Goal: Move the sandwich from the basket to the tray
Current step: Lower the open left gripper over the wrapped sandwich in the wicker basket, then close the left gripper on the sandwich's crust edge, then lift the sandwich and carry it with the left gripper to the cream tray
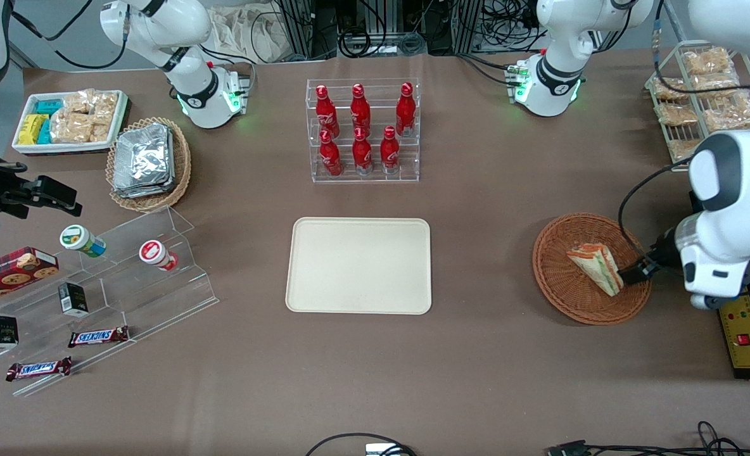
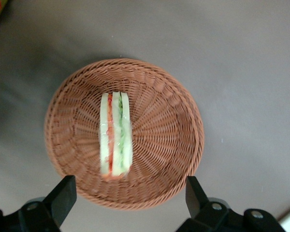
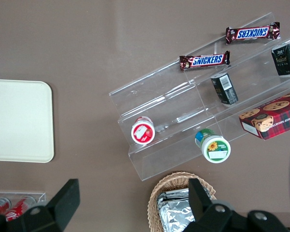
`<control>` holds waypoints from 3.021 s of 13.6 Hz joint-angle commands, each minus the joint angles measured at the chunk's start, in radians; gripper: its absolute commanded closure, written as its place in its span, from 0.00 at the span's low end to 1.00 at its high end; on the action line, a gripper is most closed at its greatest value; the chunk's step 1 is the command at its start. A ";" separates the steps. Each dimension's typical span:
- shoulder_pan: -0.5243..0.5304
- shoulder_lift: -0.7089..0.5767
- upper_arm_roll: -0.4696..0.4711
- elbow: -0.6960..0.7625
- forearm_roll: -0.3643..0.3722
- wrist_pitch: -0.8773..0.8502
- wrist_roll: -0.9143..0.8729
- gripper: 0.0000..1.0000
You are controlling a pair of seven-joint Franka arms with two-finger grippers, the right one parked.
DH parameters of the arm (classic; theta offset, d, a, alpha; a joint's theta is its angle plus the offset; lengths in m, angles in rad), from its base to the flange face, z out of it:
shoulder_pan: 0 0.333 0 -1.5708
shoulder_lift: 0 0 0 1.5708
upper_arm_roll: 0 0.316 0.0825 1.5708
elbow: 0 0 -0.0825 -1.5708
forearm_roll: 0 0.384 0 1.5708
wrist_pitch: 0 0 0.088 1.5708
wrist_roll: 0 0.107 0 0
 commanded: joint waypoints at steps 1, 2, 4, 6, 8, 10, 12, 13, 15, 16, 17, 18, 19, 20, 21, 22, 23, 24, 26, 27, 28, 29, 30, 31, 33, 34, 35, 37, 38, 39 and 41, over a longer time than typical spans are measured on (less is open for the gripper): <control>-0.008 0.003 0.000 -0.102 -0.004 0.113 -0.103 0.00; -0.006 0.003 0.000 -0.145 -0.004 0.159 -0.104 0.00; -0.006 0.003 0.000 -0.214 -0.005 0.221 -0.121 0.00; -0.006 0.016 0.000 -0.237 -0.004 0.232 -0.143 0.00; -0.003 0.030 0.000 -0.243 -0.004 0.234 -0.143 0.00; -0.002 0.037 0.000 -0.246 -0.002 0.234 -0.143 0.00; 0.000 0.046 0.000 -0.256 -0.002 0.237 -0.144 0.00; 0.000 0.048 0.000 -0.257 -0.002 0.237 -0.144 0.00; 0.000 0.060 0.000 -0.263 -0.002 0.240 -0.144 0.00; 0.000 0.066 0.000 -0.263 -0.002 0.235 -0.144 0.00; -0.002 0.082 0.000 -0.263 -0.002 0.234 -0.143 0.00; -0.003 0.091 0.000 -0.262 -0.002 0.231 -0.141 0.00; -0.003 0.099 0.000 -0.262 -0.002 0.226 -0.135 0.08; -0.005 0.099 0.000 -0.260 -0.001 0.224 -0.130 0.39; -0.006 0.096 0.000 -0.257 0.001 0.224 -0.129 0.85; -0.008 0.089 -0.002 -0.250 0.001 0.224 -0.138 1.00; -0.009 0.085 -0.002 -0.237 0.001 0.215 -0.136 1.00; -0.009 0.083 -0.003 -0.211 0.002 0.167 -0.126 1.00; -0.011 0.088 -0.006 -0.112 0.021 0.013 -0.112 1.00; -0.021 0.091 -0.006 -0.055 0.021 -0.066 -0.100 1.00; -0.035 0.092 -0.006 -0.002 0.019 -0.134 -0.089 1.00; -0.054 0.094 -0.006 0.046 0.018 -0.188 -0.087 1.00; -0.078 0.094 -0.008 0.095 0.016 -0.237 -0.086 1.00; -0.107 0.096 -0.008 0.132 0.009 -0.272 -0.083 1.00; -0.172 0.115 -0.038 0.189 0.004 -0.288 -0.051 1.00; -0.201 0.128 -0.063 0.210 0.005 -0.293 -0.031 1.00; -0.234 0.132 -0.092 0.214 0.004 -0.293 -0.018 1.00; -0.287 0.180 -0.141 0.224 0.001 -0.265 -0.021 1.00; -0.299 0.221 -0.163 0.255 0.001 -0.210 -0.020 1.00; -0.304 0.255 -0.193 0.279 0.001 -0.163 -0.021 1.00; -0.304 0.322 -0.252 0.310 -0.010 -0.074 -0.034 1.00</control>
